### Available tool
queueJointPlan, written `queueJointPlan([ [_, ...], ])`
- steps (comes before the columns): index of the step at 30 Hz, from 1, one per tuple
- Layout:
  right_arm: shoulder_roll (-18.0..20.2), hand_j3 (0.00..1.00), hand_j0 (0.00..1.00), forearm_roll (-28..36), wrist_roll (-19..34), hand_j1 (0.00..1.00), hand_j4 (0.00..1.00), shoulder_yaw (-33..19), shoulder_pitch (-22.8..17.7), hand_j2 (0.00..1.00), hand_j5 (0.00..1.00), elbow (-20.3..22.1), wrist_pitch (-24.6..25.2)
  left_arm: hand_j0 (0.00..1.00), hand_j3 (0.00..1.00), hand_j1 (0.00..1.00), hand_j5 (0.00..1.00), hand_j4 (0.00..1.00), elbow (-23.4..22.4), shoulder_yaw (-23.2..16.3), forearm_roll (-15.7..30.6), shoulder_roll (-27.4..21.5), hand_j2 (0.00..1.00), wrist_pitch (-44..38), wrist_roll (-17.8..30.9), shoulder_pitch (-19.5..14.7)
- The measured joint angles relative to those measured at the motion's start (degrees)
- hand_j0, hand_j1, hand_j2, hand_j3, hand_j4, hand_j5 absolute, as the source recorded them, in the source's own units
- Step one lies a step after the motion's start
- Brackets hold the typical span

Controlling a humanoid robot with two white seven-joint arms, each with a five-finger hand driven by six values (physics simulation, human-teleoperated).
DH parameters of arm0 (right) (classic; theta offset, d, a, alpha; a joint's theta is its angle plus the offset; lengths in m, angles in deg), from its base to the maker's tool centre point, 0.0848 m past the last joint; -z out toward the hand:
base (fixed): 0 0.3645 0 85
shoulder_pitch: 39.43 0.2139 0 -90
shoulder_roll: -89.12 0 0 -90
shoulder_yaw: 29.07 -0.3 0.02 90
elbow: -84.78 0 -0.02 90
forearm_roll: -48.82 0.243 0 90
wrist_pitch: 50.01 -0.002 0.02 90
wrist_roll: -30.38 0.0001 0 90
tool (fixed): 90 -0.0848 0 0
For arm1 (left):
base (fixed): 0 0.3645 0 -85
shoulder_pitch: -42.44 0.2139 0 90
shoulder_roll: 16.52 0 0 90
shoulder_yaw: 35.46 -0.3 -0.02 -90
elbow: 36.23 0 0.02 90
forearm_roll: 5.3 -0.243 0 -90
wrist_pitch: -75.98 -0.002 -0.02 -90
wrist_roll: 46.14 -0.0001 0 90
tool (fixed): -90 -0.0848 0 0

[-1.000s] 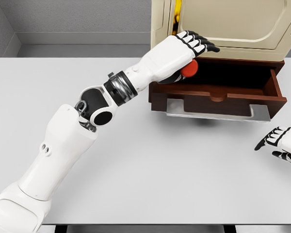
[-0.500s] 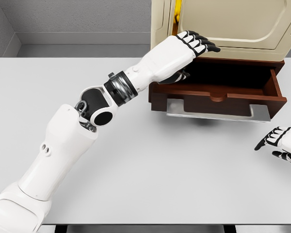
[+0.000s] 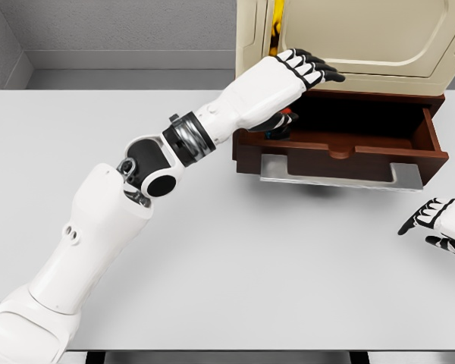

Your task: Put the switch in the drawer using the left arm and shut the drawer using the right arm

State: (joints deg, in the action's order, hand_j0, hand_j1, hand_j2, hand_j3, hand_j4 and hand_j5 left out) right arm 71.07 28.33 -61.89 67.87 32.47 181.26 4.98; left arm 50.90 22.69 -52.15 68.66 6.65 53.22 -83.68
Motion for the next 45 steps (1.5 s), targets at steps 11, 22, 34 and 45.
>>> queueJointPlan([
  [11,0.00,0.61,0.61,0.00,0.00,0.61,0.61,-0.03,0.00,0.61,0.61,-0.25,0.00,1.00,1.00,1.00,1.00,1.00,8.49,-0.51,8.35,-4.82,1.00,0.88,-0.01,1.41],
  [22,0.00,0.62,0.62,0.02,-0.06,0.62,0.62,-0.04,0.00,0.62,0.62,-0.77,0.00,1.00,1.00,1.00,1.00,1.00,12.91,-3.81,51.46,-16.34,1.00,-1.40,12.13,-0.88],
  [34,0.00,0.62,0.62,0.09,-0.09,0.62,0.62,0.02,0.09,0.62,0.62,-1.32,0.00,1.00,1.00,1.00,1.00,1.00,12.39,-5.35,85.78,-20.06,1.00,-24.75,14.11,-3.43],
  [45,0.00,0.61,0.61,0.10,-0.10,0.61,0.61,0.02,0.09,0.61,0.61,-1.28,0.00,1.00,1.00,1.00,1.00,1.00,11.29,-6.68,91.73,-24.33,1.00,-27.58,14.00,-2.20],
])
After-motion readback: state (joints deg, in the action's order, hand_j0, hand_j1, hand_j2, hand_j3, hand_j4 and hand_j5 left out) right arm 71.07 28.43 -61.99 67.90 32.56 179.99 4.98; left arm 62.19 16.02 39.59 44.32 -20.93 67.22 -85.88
